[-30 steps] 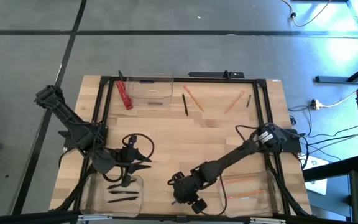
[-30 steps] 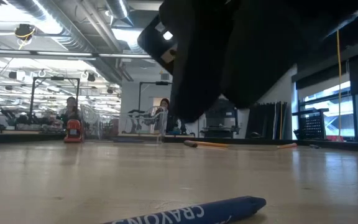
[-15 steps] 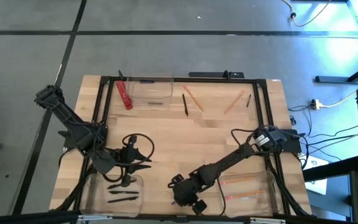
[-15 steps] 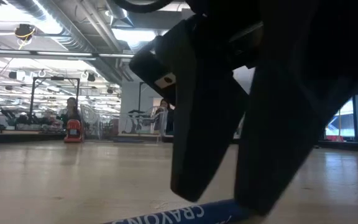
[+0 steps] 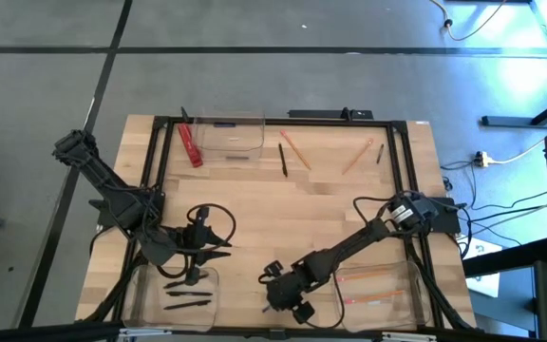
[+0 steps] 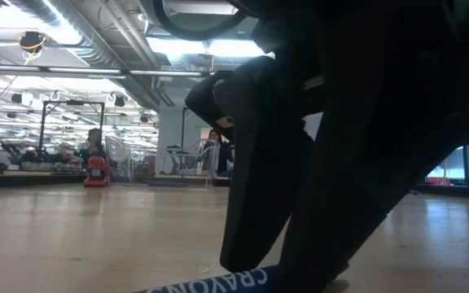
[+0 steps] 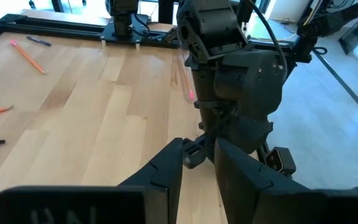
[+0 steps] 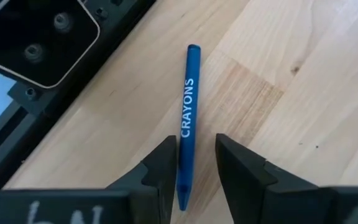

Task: Sort crayons/erasers/pens/pencils in bins
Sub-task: Put the blue crayon into the top transparent bin

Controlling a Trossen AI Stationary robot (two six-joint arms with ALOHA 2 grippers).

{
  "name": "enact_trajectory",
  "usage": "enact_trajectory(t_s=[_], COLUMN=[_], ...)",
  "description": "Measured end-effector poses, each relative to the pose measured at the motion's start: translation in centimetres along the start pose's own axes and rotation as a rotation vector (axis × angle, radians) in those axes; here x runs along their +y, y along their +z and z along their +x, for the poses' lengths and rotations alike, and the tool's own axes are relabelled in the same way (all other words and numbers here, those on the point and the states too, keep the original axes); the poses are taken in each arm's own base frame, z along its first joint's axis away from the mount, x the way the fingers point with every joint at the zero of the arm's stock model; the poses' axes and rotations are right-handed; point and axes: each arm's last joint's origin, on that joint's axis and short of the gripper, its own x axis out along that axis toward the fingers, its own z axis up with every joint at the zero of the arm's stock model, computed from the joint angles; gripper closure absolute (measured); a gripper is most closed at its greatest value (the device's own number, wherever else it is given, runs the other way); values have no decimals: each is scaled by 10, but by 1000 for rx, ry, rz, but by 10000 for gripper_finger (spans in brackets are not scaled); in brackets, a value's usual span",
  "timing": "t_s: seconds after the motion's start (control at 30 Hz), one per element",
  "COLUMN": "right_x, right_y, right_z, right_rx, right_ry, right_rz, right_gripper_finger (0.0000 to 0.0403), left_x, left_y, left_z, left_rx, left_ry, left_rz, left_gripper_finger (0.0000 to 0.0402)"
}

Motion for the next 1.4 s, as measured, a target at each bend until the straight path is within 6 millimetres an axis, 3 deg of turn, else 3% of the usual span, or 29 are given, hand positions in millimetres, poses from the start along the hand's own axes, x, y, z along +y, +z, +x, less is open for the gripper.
enact_trajectory(t_s=[0.27,0.6,1.07,1.4], right_x=[-1,-1,-8,-13], right_y=[-2,-3,-3,5], right_z=[0,1,1,-3], right_rx=[10,24,4,-9], right_ry=[-41,-51,-55,-57], right_rz=[100,104,267,277], right_gripper_finger=[299,387,382,379], left_x=[0,0,0,0], left_y=[0,0,0,0], left_z=[0,0,0,0], left_rx=[-1,-2,-2,-2], left_ry=[1,3,3,2], left_rz=[-1,0,0,1], left_gripper_finger=[317,317,317,317])
